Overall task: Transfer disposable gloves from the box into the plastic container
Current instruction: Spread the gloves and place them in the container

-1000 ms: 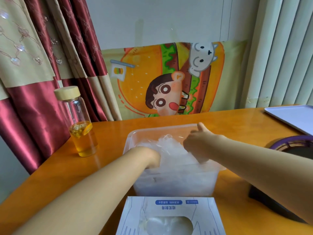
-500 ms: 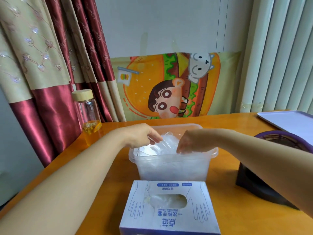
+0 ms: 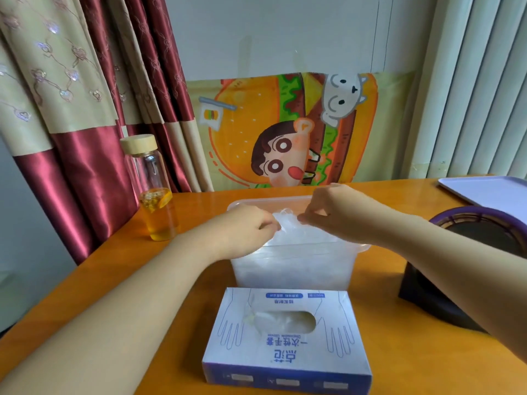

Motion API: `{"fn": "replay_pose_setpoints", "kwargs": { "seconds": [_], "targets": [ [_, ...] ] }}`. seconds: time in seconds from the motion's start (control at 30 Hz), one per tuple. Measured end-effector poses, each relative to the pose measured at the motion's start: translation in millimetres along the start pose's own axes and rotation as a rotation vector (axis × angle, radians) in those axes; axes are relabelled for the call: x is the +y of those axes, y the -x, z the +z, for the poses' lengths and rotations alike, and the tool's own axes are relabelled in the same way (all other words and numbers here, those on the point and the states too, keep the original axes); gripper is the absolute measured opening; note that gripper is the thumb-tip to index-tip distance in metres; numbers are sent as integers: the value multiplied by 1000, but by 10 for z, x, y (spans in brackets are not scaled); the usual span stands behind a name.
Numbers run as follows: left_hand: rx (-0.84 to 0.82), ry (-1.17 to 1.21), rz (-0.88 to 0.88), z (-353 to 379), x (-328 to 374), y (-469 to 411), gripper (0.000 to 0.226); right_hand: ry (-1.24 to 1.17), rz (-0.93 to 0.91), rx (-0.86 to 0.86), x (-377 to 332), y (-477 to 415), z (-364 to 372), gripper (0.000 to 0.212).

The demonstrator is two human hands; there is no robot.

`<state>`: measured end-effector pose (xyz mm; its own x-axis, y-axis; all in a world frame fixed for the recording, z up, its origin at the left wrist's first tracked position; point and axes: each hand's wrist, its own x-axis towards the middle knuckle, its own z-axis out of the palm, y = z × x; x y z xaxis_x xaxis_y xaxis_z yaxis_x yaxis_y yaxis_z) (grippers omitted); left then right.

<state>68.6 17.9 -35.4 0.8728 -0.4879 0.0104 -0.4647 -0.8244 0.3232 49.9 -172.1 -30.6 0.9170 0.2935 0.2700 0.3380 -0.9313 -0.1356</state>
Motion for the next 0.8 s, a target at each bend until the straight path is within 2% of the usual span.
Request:
{"fn": "replay_pose_setpoints", "kwargs": {
  "seconds": [0.03, 0.07, 0.13, 0.2, 0.27, 0.3, 0.37, 0.53, 0.67, 0.7, 0.8],
  "targets": [
    [79, 72, 61, 15, -34, 144, 27, -41, -86, 61, -59, 127, -14, 25],
    [136, 168, 102, 38, -59, 292, 24, -81, -171, 31, -123, 243, -12, 20],
    [177, 306, 130, 156, -125, 569, 21, -101, -271, -218, -250, 437, 132, 20],
    [68, 334, 93, 355, -206, 742, 21, 4, -330, -448, -329, 545, 390, 29],
    [-125, 201, 45, 557, -290, 829, 44, 125, -404, -492, -370, 551, 628, 35],
    [-211, 137, 33, 650, -332, 855, 58, 108, -401, -457, -382, 545, 710, 34],
    [-267, 110, 26, 766, -367, 893, 69, -4, -319, -372, -420, 536, 805, 27],
    [-227, 132, 26, 811, -424, 875, 71, -112, -292, -215, -484, 606, 764, 14],
    [-213, 145, 23, 783, -377, 876, 70, -9, -360, -136, -569, 622, 388, 10],
    [-222, 121, 40, 770, -357, 873, 67, -27, -358, -75, -573, 594, 245, 9],
    [-239, 60, 19, 726, -325, 853, 73, -218, -233, 394, -497, 444, -211, 9]
  ]
}}
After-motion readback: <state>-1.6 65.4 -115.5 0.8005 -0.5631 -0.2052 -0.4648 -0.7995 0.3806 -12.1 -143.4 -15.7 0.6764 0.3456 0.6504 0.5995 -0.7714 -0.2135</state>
